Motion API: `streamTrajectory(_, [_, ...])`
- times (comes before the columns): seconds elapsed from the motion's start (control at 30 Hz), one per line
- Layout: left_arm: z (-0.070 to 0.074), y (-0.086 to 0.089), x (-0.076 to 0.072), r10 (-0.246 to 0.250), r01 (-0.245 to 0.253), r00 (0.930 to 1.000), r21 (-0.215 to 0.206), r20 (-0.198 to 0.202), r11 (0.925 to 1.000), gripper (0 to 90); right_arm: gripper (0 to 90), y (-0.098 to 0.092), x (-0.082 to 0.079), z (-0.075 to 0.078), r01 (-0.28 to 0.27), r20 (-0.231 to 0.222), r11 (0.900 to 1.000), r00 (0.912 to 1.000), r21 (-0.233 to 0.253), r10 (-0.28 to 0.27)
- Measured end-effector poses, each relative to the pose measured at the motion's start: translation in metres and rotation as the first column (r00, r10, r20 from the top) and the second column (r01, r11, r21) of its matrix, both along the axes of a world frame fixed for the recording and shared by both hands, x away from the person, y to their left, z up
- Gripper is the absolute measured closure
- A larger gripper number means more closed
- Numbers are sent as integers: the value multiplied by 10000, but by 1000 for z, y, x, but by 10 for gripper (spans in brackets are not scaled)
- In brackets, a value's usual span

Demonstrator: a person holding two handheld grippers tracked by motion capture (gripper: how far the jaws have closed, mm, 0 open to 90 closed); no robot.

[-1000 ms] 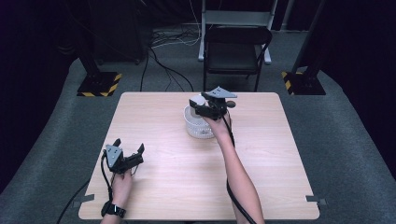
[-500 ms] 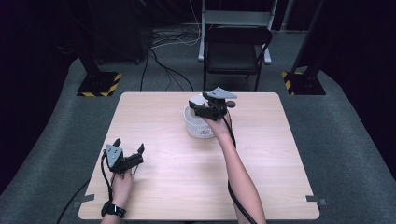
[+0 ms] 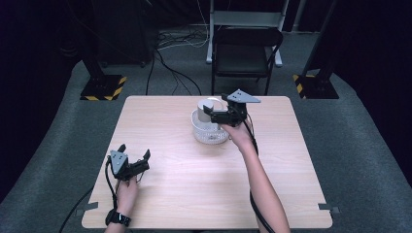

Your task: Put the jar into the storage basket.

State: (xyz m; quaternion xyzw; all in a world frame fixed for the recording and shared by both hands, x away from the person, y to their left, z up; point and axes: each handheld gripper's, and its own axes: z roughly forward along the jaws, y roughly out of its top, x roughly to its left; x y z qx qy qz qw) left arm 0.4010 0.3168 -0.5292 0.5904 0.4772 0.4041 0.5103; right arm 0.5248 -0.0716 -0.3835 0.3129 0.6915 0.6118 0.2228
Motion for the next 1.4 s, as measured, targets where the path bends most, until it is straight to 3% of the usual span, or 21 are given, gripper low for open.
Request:
streamTrajectory(0.3, [0,0,0,-6,6,10000,20,-6,10000,2,26,-44,-41,-4,-144,51,9995,9999,265,142])
streamTrajectory(0.47, [0,0,0,-11,11,10000,8,-5,10000,2,17,-59,-59,-8,-132,136,9994,9998,324,127])
streamTrajectory(0.7, [0,0,0,-17,17,10000,-3,-2,10000,1,2,-82,-91,-26,120,100,9994,9999,310,-123])
streamTrajectory(0.9, [0,0,0,-23,23,10000,7,-4,10000,1,0,-95,-104,-43,356,-43,9993,9994,127,-355])
streamTrajectory(1.4, [0,0,0,-17,17,10000,28,-16,10000,1,0,-137,-133,-85,939,-663,9939,9937,573,-900])
